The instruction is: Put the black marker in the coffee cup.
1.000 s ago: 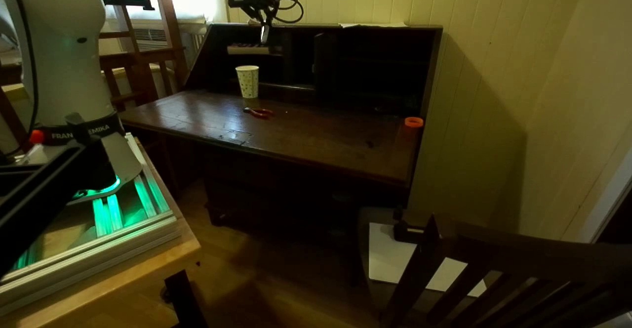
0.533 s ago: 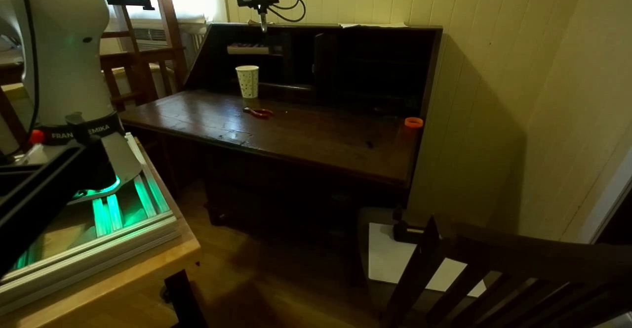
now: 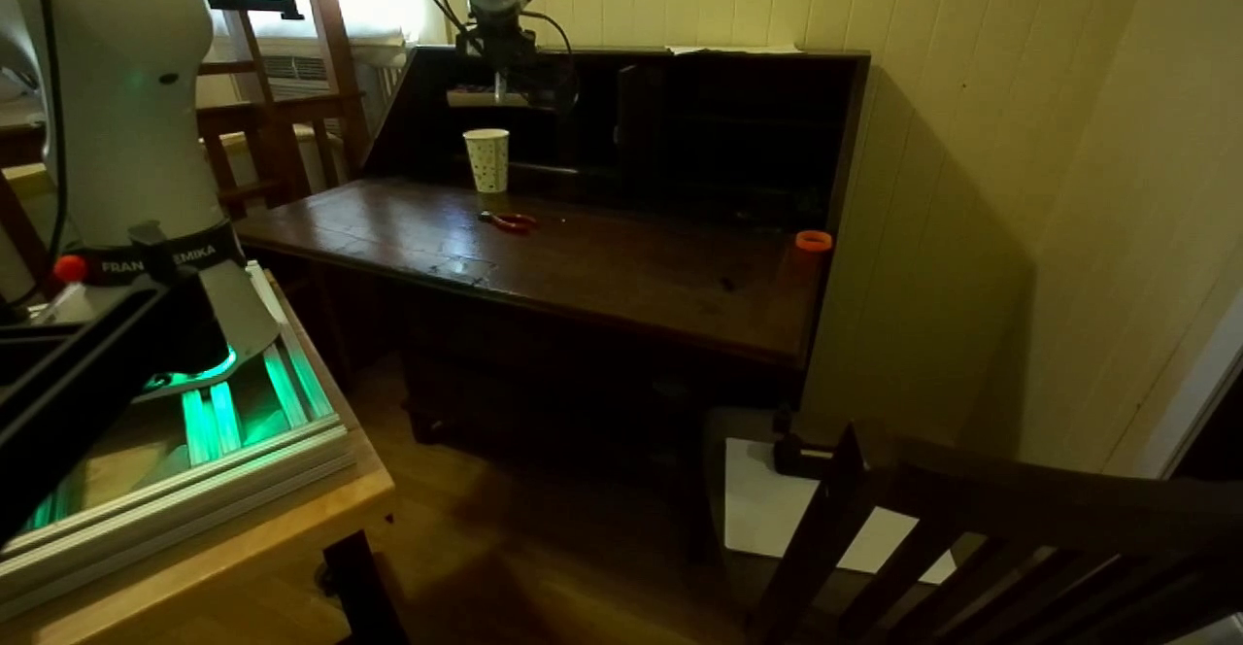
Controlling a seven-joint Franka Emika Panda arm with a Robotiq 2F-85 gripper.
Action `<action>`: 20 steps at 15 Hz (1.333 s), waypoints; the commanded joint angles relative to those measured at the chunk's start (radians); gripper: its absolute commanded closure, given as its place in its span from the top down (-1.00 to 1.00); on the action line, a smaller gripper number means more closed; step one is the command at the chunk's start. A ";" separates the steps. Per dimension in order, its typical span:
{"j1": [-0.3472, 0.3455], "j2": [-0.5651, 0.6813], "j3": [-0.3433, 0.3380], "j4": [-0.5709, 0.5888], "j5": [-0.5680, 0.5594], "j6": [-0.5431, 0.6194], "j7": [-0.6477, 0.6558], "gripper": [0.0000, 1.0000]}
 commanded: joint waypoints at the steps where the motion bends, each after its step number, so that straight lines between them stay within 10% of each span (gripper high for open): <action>1: -0.001 -0.048 0.005 -0.066 0.100 -0.010 -0.075 -0.87; 5: -0.023 -0.055 -0.010 -0.115 0.173 -0.086 -0.120 -0.87; 11: -0.216 -0.050 0.145 -0.173 0.196 -0.153 -0.169 -0.87; 20: -0.263 0.029 0.176 -0.188 0.199 -0.179 -0.222 -0.87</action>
